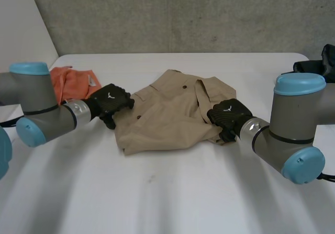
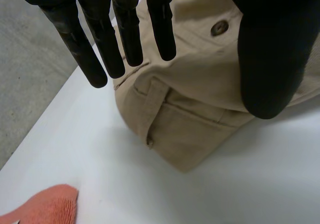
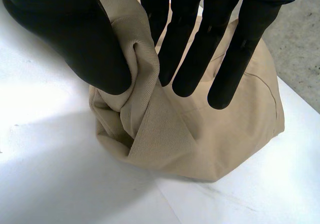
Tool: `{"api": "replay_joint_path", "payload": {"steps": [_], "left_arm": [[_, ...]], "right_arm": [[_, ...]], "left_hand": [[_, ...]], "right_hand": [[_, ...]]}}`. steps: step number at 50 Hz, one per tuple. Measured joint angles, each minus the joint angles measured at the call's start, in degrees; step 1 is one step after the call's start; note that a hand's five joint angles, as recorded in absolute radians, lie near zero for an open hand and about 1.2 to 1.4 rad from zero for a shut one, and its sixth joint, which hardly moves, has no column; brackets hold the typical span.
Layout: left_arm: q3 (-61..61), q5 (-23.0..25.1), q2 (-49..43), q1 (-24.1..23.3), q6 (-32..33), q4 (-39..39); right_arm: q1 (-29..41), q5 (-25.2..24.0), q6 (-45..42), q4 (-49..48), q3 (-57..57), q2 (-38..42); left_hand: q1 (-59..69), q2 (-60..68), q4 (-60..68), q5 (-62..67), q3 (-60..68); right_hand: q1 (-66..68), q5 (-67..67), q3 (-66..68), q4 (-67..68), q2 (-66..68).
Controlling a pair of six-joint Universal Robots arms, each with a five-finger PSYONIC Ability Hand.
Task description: Fold the laundry.
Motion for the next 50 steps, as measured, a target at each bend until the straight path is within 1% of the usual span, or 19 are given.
{"api": "replay_joint_path", "payload": {"steps": [2,4,6,7,9,11,13,14,15,17,22,27,31,36,39,43,45,47,50], "left_arm": [[1.0,-1.3,-1.0,-0.2,0.3,-0.1],[2.3,-2.7,-1.8,-0.4,0.7,-0.2],[3.7,-4.1,-2.5,-0.5,1.0,-0.4],[4.3,-4.9,-2.8,-0.5,1.2,-0.5],[5.4,-6.0,-3.1,-0.6,1.2,-0.6],[6.7,-7.3,-3.0,-0.9,0.7,-0.1],[7.3,-8.1,-2.8,-1.1,0.3,0.3],[8.7,-9.7,-2.4,-1.5,-0.6,1.6],[9.5,-10.7,-2.1,-1.7,-1.3,2.5],[11.6,-13.2,-1.4,-2.1,-2.8,4.9],[19.5,-21.5,1.6,-3.1,-10.0,14.6],[25.9,-24.0,5.0,-5.0,-20.1,22.2],[27.8,-20.4,7.5,-7.3,-28.5,25.3],[24.8,-12.0,10.5,-11.1,-38.9,25.9],[18.5,-6.6,11.8,-12.6,-42.6,24.3],[9.0,0.1,13.1,-13.7,-44.2,22.7],[3.6,3.8,13.4,-14.1,-43.3,22.4],[-1.9,7.0,13.4,-14.3,-40.8,22.5],[-7.2,8.9,13.6,-14.2,-36.4,22.4]], "right_arm": [[0.0,0.0,0.0,0.0,0.0,-0.1],[0.0,0.0,0.1,-0.1,0.0,-0.2],[0.1,-0.1,0.2,-0.2,0.1,-0.3],[0.1,-0.1,0.3,-0.3,0.1,-0.4],[0.2,-0.1,0.5,-0.6,0.2,-0.6],[0.2,-0.1,1.2,-1.3,0.5,-1.3],[0.3,-0.1,1.5,-1.7,0.7,-1.7],[0.3,-0.1,2.4,-2.6,1.1,-2.5],[0.3,-0.1,2.9,-3.1,1.3,-3.0],[0.2,-0.1,4.0,-4.1,1.8,-4.0],[-0.5,0.2,7.1,-6.1,2.7,-6.7],[-1.6,1.2,9.4,-7.1,2.8,-8.2],[-2.6,2.4,10.4,-7.5,2.6,-8.8],[-4.1,3.9,10.7,-7.5,1.9,-8.8],[-5.1,4.3,10.5,-7.5,1.4,-8.6],[-6.5,4.3,10.1,-7.3,0.7,-8.2],[-7.1,3.9,9.8,-7.3,0.3,-8.0],[-7.5,3.2,9.2,-7.1,0.1,-7.9],[-7.8,1.6,7.7,-6.9,-0.1,-7.7]], "left_hand": [[0.3,0.6,0.5,0.5,0.5],[18.3,16.8,16.7,15.6,16.7],[22.4,21.6,21.7,20.1,21.5],[30.8,34.4,34.7,32.3,34.3],[32.6,36.9,38.2,35.3,37.6],[32.6,37.1,38.8,35.4,38.4],[32.6,37.1,38.8,35.4,38.4],[32.6,37.1,38.8,35.4,38.5],[32.6,37.1,38.8,35.4,38.5],[33.0,37.1,38.8,35.4,38.5],[34.0,37.1,38.8,35.4,38.5],[34.3,37.1,38.8,35.4,38.5],[34.3,37.6,38.8,36.1,38.5],[34.3,37.9,38.8,36.2,39.1],[34.3,37.9,38.9,36.2,39.1],[34.3,37.9,38.9,36.2,39.1],[22.4,25.9,28.2,25.6,27.2],[-1.8,4.2,6.0,3.9,5.8],[-10.0,-7.8,-8.4,-9.1,-7.4]], "right_hand": [[0.0,0.0,0.0,0.0,0.0],[0.0,0.0,0.0,0.0,0.0],[0.0,0.0,0.0,0.0,0.0],[0.0,0.0,0.0,0.0,0.0],[-2.6,-2.8,-2.9,-2.8,-2.8],[-20.7,-21.2,-20.9,-20.6,-21.5],[-31.4,-31.0,-30.2,-29.9,-31.2],[-43.7,-44.1,-44.2,-43.0,-45.4],[-48.6,-50.0,-50.1,-50.3,-50.8],[-51.8,-53.9,-55.3,-55.6,-55.2],[-51.8,-54.0,-56.1,-56.5,-55.7],[-51.8,-54.0,-56.1,-56.5,-55.7],[-51.8,-54.0,-56.1,-56.5,-55.7],[-51.8,-54.0,-56.1,-56.5,-55.7],[-51.8,-54.0,-56.1,-56.5,-55.7],[-51.8,-54.0,-56.1,-56.5,-55.7],[-51.8,-54.0,-56.1,-56.5,-55.7],[-51.8,-54.0,-56.1,-56.5,-55.7],[-51.8,-54.0,-56.1,-56.5,-55.7]]}}
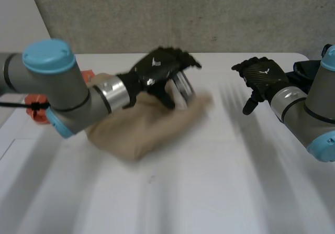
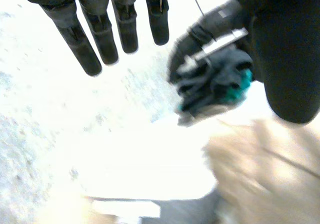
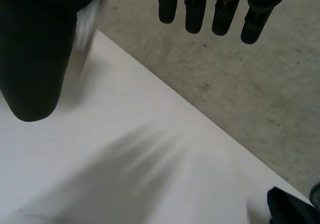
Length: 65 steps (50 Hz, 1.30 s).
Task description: Fold the laundry.
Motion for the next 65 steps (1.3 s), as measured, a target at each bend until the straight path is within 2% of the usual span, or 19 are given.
{"api": "replay_joint_path", "payload": {"steps": [2,6,9,11,20,22,25,30,36,40,42,44,50,55,56,65], "left_arm": [[-2.2,-0.1,0.4,0.3,2.7,-0.4],[-4.7,-4.7,2.7,1.6,7.2,-2.9],[-5.8,-10.1,5.3,2.4,8.7,-5.5],[-7.7,-16.7,8.4,2.8,9.3,-8.2],[-21.0,-38.0,18.6,1.1,5.2,-12.9],[-24.6,-41.6,20.5,0.4,3.2,-13.2],[-28.5,-44.2,22.6,-0.1,0.6,-13.8],[-34.3,-44.5,25.3,0.5,-3.3,-16.4],[-39.1,-41.3,26.8,3.3,-5.2,-19.6],[-40.5,-39.6,26.3,5.4,-4.8,-19.8],[-40.8,-39.1,25.6,6.5,-4.4,-19.6],[-40.9,-39.0,25.3,6.9,-4.2,-19.5],[-40.4,-38.7,23.0,8.6,-2.6,-18.6],[-39.0,-38.8,21.2,8.0,-2.4,-17.4],[-38.1,-38.9,20.2,7.6,-2.4,-16.6],[-31.9,-39.1,14.9,3.8,-3.3,-13.5]], "right_arm": [[0.0,-1.1,-1.1,0.2,0.0,0.0],[0.5,-4.0,-4.5,1.0,0.4,-0.1],[1.2,-6.1,-7.1,1.8,0.6,-0.2],[2.3,-8.2,-10.3,2.8,0.7,-0.3],[5.9,-10.6,-20.4,6.0,-0.8,2.1],[6.8,-10.6,-22.5,7.5,-1.3,3.3],[7.9,-10.6,-24.7,9.4,-1.8,4.6],[9.5,-10.6,-29.1,12.2,-2.8,7.9],[10.7,-9.9,-32.6,12.7,-4.1,11.8],[11.4,-8.9,-32.1,10.4,-5.4,13.5],[11.7,-8.2,-30.8,8.4,-6.0,13.8],[11.8,-7.9,-30.2,7.6,-6.1,13.7],[13.9,-6.8,-20.3,1.0,-4.2,4.4],[14.9,-6.4,-13.5,-0.9,-2.8,-3.7],[15.4,-6.0,-11.3,-1.2,-2.5,-6.3],[19.0,-1.0,-6.9,-0.2,-2.3,-12.4]], "left_hand": [[-0.1,-2.3,-2.4,-2.3,-2.6],[-0.1,-3.1,-3.2,-3.2,-3.5],[-0.1,-3.1,-3.2,-3.2,-3.5],[-0.1,-3.1,-3.2,-3.2,-3.5],[-0.1,-3.1,-3.2,-3.2,-3.5],[-0.1,-3.1,-3.2,-3.2,-3.5],[-0.1,-3.1,-3.2,-3.2,-3.5],[-0.1,-3.1,-3.2,-3.2,-3.5],[-0.1,-3.1,-3.2,-3.2,-3.5],[-0.1,-3.1,-3.2,-3.2,-3.5],[-0.1,-3.1,-3.2,-3.2,-3.5],[-0.1,-3.1,-3.2,-3.2,-3.5],[-0.1,-3.1,-3.2,-3.2,-3.5],[-0.1,-4.5,-4.6,-4.4,-5.0],[-0.1,-8.0,-8.2,-7.4,-8.7],[-0.1,-10.1,-10.1,-8.1,-10.3]], "right_hand": [[0.0,0.0,0.0,0.0,0.0],[0.0,0.0,0.0,0.0,0.0],[0.0,0.0,0.0,0.0,0.0],[0.0,0.0,0.0,0.0,0.0],[3.8,4.6,5.0,4.8,5.0],[6.7,7.4,7.8,7.4,7.5],[10.0,10.5,11.0,10.7,10.3],[12.7,13.4,13.3,13.5,13.1],[15.4,15.7,15.7,16.0,15.3],[45.2,48.2,49.4,48.8,50.4],[50.5,53.9,54.9,55.2,55.4],[50.5,54.4,55.4,55.9,55.6],[50.5,54.9,55.6,56.2,55.6],[50.5,54.9,55.6,56.2,55.6],[50.5,54.9,55.6,56.2,55.6],[50.5,54.9,56.1,56.2,55.6]]}}
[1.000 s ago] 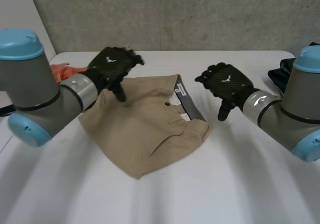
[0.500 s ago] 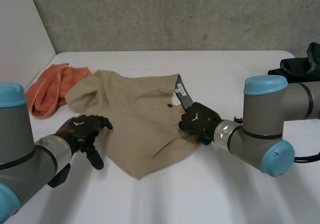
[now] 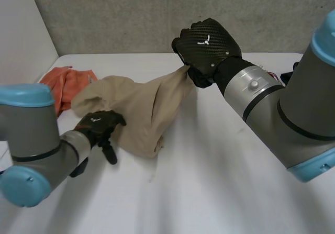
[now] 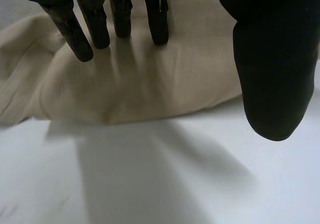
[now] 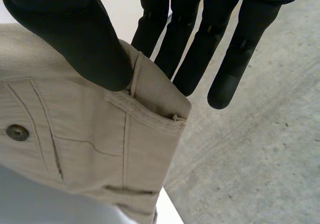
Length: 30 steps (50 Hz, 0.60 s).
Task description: Fold the laundry.
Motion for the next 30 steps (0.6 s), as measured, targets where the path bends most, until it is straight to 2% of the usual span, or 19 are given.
{"api": "replay_joint_path", "payload": {"steps": [6,9,11,17,19,20,22,23,24,25,30], "left_arm": [[6.7,-1.3,-5.3,-5.3,-1.0,1.7],[8.0,-1.8,-6.3,-6.2,-1.1,1.8],[12.1,-3.2,-9.2,-9.2,-1.8,1.8],[17.1,-3.9,-12.3,-12.4,-3.1,0.5],[19.2,-3.7,-13.5,-13.8,-4.1,-0.8],[19.9,-3.6,-13.8,-14.3,-4.5,-1.3],[20.6,-3.4,-14.2,-14.7,-5.1,-1.9],[21.8,-3.3,-14.4,-15.2,-6.0,-2.7],[21.8,-3.3,-14.4,-15.2,-6.0,-2.7],[22.9,-3.3,-14.3,-15.2,-6.9,-3.5],[25.3,-4.2,-10.3,-12.1,-6.4,-5.6]], "right_arm": [[2.3,5.6,-0.4,1.4,0.2,-0.5],[2.4,6.3,-0.5,1.6,0.3,-0.3],[1.7,7.7,-0.6,2.4,0.7,0.1],[0.1,8.3,-0.5,3.0,1.5,0.2],[-0.7,8.3,-0.5,3.0,1.9,0.1],[-1.1,8.3,-0.5,3.0,2.1,0.1],[-1.6,8.3,-0.5,3.1,2.2,0.0],[-2.4,8.3,-0.6,3.1,2.4,0.0],[-2.4,8.3,-0.6,3.1,2.4,0.0],[-3.3,8.1,-0.8,3.2,2.7,0.0],[-6.3,7.3,-2.4,4.1,3.8,0.0]], "left_hand": [[0.0,0.1,0.1,0.0,0.1],[0.0,0.1,0.1,0.0,0.1],[0.0,0.1,0.1,0.0,0.1],[0.0,2.6,2.7,1.8,2.1],[1.5,7.7,8.3,6.9,7.4],[13.0,18.2,18.8,17.3,17.9],[15.3,21.1,20.6,19.1,19.8],[40.0,43.8,43.3,41.5,42.3],[40.0,43.8,43.3,41.5,42.3],[47.0,53.2,53.7,51.7,52.4],[47.1,56.8,57.3,53.5,56.0]], "right_hand": [[0.0,0.0,0.0,0.0,0.0],[0.0,0.0,0.0,0.0,0.0],[0.0,0.0,0.0,0.0,0.0],[0.0,0.0,0.0,0.0,0.0],[0.0,0.0,0.0,0.0,0.0],[0.0,0.0,0.0,0.0,0.0],[0.0,0.0,0.0,0.0,0.0],[0.0,0.0,0.0,0.0,0.0],[0.0,0.0,0.0,0.0,0.0],[0.0,0.0,0.0,0.0,0.0],[0.0,0.3,0.0,0.0,0.0]]}}
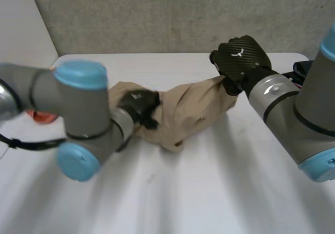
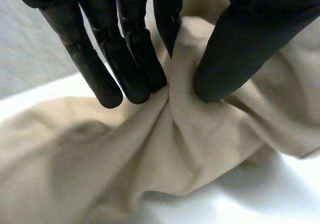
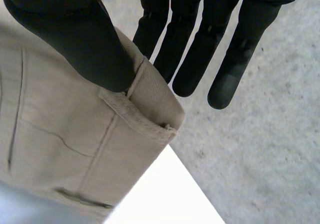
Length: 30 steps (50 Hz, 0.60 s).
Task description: Fold the laundry.
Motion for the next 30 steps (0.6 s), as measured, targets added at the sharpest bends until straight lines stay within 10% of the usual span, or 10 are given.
{"api": "replay_joint_path", "payload": {"steps": [9,20,30], "left_arm": [[6.4,3.1,6.6,12.0,15.0,-7.9],[17.4,3.0,-9.1,12.0,22.6,-14.6],[18.8,1.3,-8.1,11.2,20.1,-14.1]], "right_arm": [[-3.0,-7.7,-4.4,4.1,4.8,2.4],[3.0,-3.4,7.1,-4.8,5.0,14.3],[5.0,4.9,10.5,-10.2,-0.7,19.9]], "left_hand": [[0.0,0.1,0.0,0.0,0.3],[-0.3,-0.4,-0.2,-0.1,0.0],[-49.3,-51.3,-51.7,-49.4,-50.7]], "right_hand": [[0.0,0.1,0.0,0.0,0.0],[0.8,0.9,0.0,0.0,0.0],[0.8,0.9,0.0,0.0,0.0]]}}
